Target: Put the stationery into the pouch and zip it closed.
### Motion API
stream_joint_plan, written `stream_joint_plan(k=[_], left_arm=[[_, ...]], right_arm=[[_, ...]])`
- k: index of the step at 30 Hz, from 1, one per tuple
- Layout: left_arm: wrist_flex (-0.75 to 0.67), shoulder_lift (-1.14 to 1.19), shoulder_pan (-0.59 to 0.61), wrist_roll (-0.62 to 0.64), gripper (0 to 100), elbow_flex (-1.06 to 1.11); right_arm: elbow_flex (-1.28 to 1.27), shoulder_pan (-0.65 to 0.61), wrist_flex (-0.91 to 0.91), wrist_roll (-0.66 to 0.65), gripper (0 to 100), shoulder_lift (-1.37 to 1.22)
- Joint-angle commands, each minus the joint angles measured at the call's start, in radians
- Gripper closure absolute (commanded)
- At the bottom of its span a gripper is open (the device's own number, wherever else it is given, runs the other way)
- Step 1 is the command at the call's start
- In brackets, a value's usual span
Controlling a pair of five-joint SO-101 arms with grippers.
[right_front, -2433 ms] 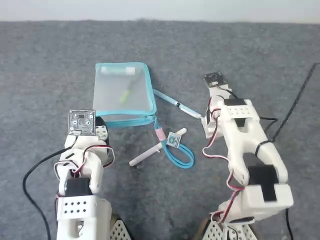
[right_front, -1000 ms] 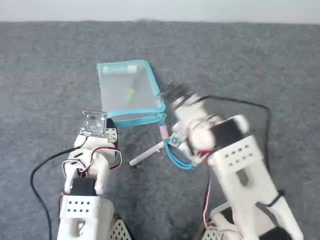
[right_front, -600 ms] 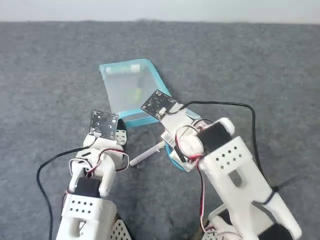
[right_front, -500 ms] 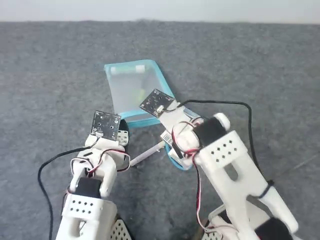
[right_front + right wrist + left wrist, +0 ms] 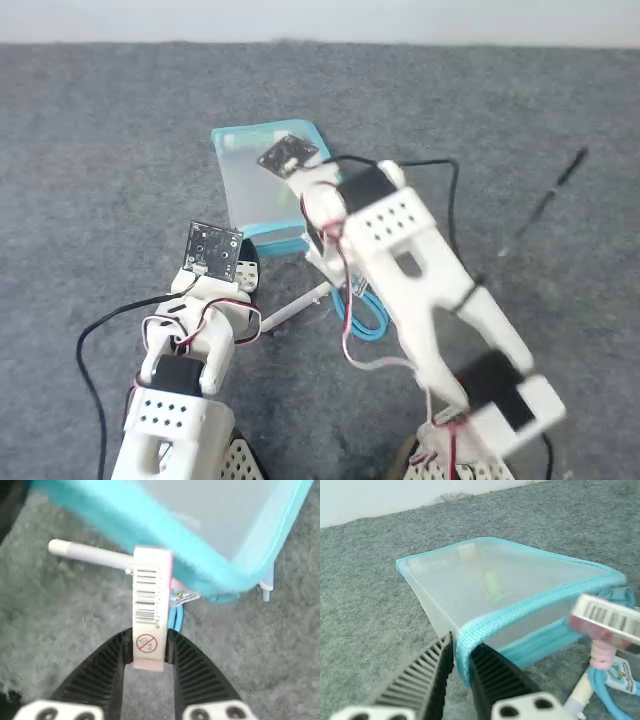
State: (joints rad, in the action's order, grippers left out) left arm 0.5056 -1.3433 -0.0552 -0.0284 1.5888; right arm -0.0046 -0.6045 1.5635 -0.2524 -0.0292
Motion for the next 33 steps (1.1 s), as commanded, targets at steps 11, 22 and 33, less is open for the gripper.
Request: stream_joint_plan(k=[11,22,33], left_arm=[[0.04,-0.017,-0.157,-0.055,99,-0.018],[0.034,-0.017,-0.126,-0.052,99,-0.021],[0.0,-0.017,-0.025,-0.015,99,-0.024]], right_arm=[[0.539,0.047,0.199,0.072,99.1,-0.321],[0.569,0.047,0.234,0.031,99.2,-0.418],[0.471,0.05,0.234,-0.037,99.2,-0.395]])
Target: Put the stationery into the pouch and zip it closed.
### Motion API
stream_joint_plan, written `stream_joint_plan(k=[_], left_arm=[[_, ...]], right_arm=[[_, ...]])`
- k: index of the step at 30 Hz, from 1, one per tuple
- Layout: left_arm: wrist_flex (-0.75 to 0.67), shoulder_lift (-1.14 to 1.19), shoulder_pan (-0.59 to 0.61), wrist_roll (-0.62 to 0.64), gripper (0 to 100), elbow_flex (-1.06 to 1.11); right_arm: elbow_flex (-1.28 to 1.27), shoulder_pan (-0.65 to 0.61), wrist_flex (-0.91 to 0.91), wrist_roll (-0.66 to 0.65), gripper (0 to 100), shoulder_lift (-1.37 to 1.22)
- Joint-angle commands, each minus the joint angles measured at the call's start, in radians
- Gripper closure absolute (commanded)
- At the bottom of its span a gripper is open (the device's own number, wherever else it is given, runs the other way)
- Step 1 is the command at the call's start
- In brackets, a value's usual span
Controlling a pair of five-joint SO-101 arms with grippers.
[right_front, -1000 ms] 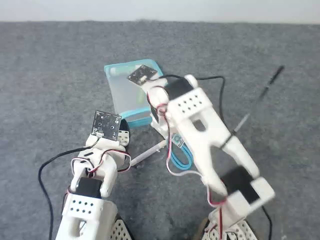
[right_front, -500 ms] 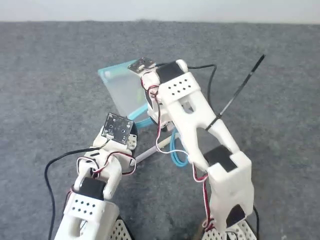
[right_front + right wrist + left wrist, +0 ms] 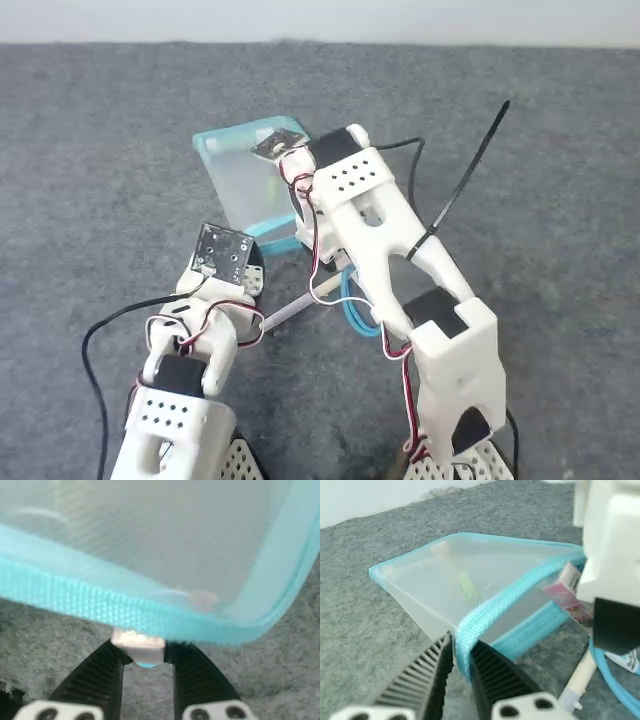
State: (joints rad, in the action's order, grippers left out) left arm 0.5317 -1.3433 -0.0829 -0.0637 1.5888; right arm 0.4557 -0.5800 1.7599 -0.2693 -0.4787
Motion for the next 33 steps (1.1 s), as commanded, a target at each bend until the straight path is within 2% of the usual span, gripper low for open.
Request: stream_joint_plan(k=[1,11,18,22,27,33], left_arm=[[-0.026,-0.017,0.006,0.02,99,-0.024],[-0.026,-0.017,0.014,0.02,99,-0.022],[-0.026,-0.017,0.014,0.02,99,-0.019],[-0.026,-0.017,0.012,0.02,99,-0.021],[-0.026,-0.017,0.012,0.02,99,-0.021],[-0.023,-0.017,0.012,0.02,99,-0.016]], right_arm=[[0.011,0.025,0.039,-0.02,99.2,0.054],[-0.103,0.045,0.033,0.002,99.1,0.082],[-0.456,0.254,-0.154,0.005,99.2,0.507],[-0.694,0.392,-0.183,-0.087,99.2,0.719],[-0.927,0.582,-0.374,-0.146,99.2,0.751],[-1.059,0.611,-0.601,-0.112,98.8,0.751]])
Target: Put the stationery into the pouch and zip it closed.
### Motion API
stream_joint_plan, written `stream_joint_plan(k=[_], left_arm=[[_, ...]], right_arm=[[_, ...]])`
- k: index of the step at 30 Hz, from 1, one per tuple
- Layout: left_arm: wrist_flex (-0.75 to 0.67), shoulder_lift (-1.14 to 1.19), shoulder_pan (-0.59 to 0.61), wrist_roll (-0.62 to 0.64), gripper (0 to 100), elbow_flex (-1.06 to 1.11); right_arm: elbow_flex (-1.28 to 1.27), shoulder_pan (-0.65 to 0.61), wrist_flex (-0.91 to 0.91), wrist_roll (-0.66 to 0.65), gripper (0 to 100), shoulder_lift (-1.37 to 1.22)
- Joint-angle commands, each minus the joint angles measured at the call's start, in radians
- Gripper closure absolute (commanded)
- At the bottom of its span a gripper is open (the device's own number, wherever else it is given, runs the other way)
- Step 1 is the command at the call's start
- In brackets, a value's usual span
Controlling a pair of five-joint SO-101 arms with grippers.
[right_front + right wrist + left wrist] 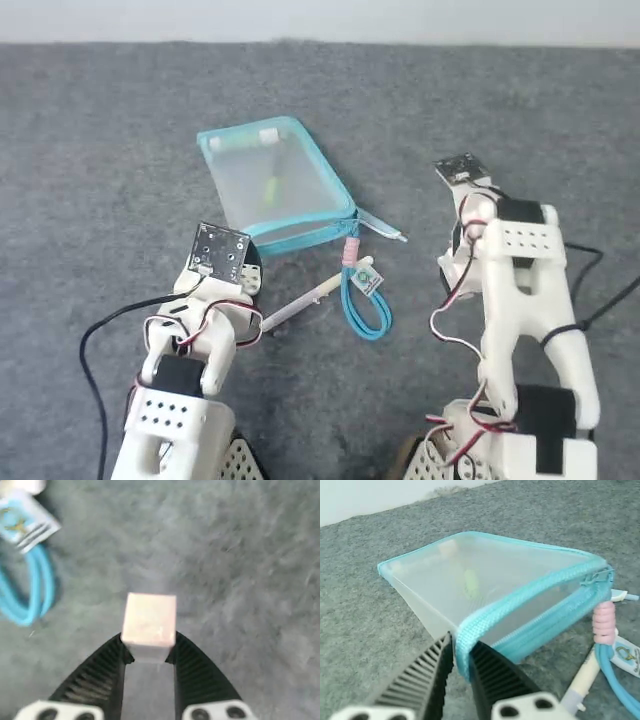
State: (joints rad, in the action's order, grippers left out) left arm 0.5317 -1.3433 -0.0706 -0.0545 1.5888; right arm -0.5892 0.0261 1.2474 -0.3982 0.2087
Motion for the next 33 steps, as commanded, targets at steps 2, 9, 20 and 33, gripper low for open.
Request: stream_joint_plan(k=[2,9,20,33], left_arm=[[-0.023,-0.017,0.0,0.011,99,-0.016],[-0.021,-0.017,0.002,0.011,99,-0.007],[-0.023,-0.017,0.002,0.011,99,-0.007],[-0.023,-0.017,0.002,0.011,99,-0.007]], right_arm=[[-0.029,-0.024,-0.12,0.046,98.7,0.061],[-0.037,-0.087,-0.202,0.081,81.6,-0.084],[-0.068,-0.059,-0.291,0.147,82.9,-0.104],[-0.13,-0.054,-0.355,0.146,89.6,-0.114]])
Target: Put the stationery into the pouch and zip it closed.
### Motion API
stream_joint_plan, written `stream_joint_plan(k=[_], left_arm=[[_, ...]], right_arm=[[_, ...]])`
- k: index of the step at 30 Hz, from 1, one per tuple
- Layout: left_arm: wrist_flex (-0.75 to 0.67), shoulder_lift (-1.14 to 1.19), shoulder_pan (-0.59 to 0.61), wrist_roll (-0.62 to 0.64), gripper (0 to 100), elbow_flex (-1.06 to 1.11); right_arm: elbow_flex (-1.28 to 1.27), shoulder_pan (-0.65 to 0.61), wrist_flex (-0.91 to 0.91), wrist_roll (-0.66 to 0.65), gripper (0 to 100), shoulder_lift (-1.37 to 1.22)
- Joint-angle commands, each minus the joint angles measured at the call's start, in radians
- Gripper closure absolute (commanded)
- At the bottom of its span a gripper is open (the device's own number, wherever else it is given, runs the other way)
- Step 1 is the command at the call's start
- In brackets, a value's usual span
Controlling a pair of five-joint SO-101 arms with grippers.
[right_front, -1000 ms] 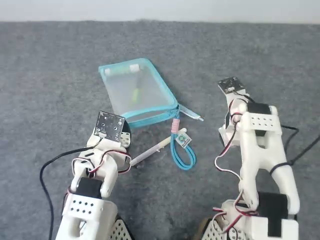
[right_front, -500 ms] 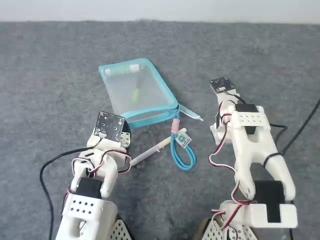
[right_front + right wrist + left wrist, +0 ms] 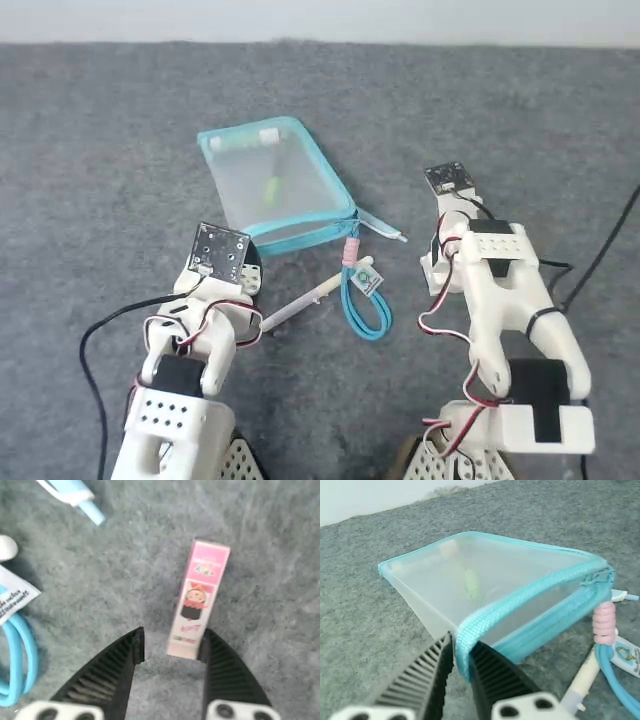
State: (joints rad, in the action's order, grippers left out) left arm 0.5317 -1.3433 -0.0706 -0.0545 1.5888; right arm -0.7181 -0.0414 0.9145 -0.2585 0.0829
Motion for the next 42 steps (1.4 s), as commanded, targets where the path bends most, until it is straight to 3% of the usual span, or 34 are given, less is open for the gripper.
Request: stream_joint_plan(k=[1,16,25,29,33,37,42], left_arm=[[-0.023,-0.017,0.002,0.011,99,-0.007],[-0.021,-0.017,0.002,0.011,99,-0.005],[-0.021,-0.017,0.002,0.011,99,-0.005],[-0.021,-0.017,0.0,0.011,99,-0.005],[-0.021,-0.017,0.0,0.011,99,-0.005],[-0.023,-0.017,0.0,0.011,99,0.001],[-0.023,-0.017,0.0,0.011,99,0.002]], right_arm=[[-0.003,0.013,-0.033,0.006,92.0,0.012],[-0.049,0.015,-0.047,0.005,99.6,0.024],[-0.012,0.051,0.259,-0.092,99.2,0.374],[0.035,-0.067,0.45,-0.132,99.2,0.591],[0.146,-0.331,0.613,-0.13,99.2,0.713],[0.288,-0.527,0.699,-0.094,99.2,0.648],[0.431,-0.588,0.702,-0.091,99.2,0.432]])
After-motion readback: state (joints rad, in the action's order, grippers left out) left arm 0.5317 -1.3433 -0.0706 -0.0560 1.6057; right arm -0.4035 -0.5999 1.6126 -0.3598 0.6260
